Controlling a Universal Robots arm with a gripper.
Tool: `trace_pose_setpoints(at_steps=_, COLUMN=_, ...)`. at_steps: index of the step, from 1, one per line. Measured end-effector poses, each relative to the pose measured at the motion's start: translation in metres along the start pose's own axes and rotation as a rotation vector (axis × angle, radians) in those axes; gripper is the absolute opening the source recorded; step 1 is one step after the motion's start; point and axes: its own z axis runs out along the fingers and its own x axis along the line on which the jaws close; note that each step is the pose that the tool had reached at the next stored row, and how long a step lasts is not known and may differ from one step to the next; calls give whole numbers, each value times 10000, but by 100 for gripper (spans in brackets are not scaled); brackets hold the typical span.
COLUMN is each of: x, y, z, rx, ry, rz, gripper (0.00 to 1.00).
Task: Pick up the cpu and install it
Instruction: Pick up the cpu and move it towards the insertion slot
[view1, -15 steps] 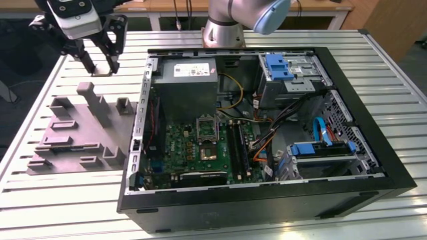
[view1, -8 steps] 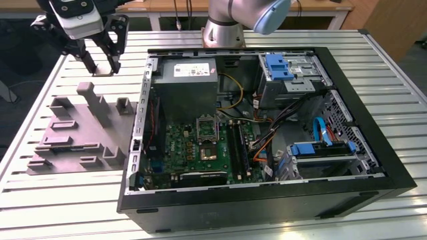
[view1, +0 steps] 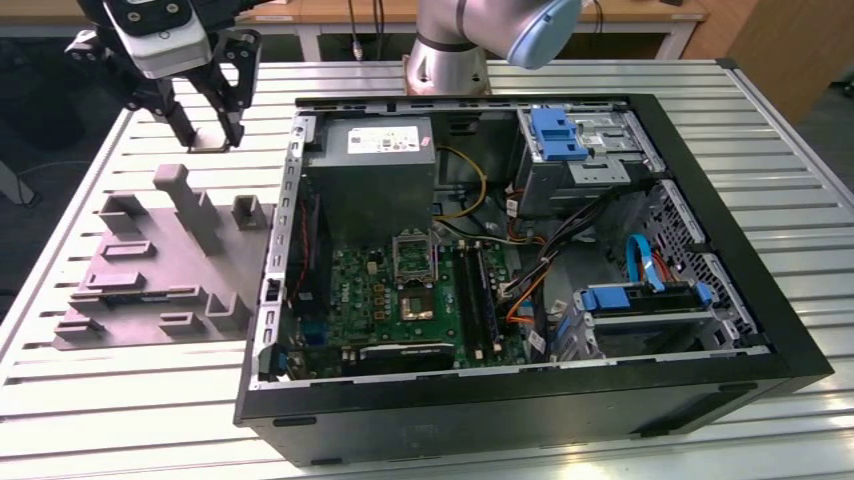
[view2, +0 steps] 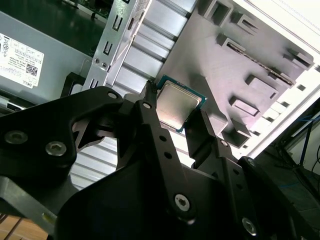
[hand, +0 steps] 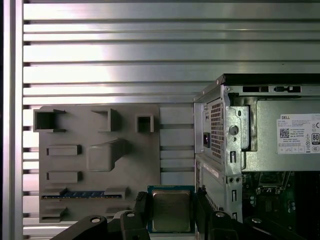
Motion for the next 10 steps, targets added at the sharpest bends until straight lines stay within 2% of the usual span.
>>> trace_pose_setpoints(at_steps=10, x=-31, y=1, z=1, rx=0, ry=1, rz=0, gripper=47)
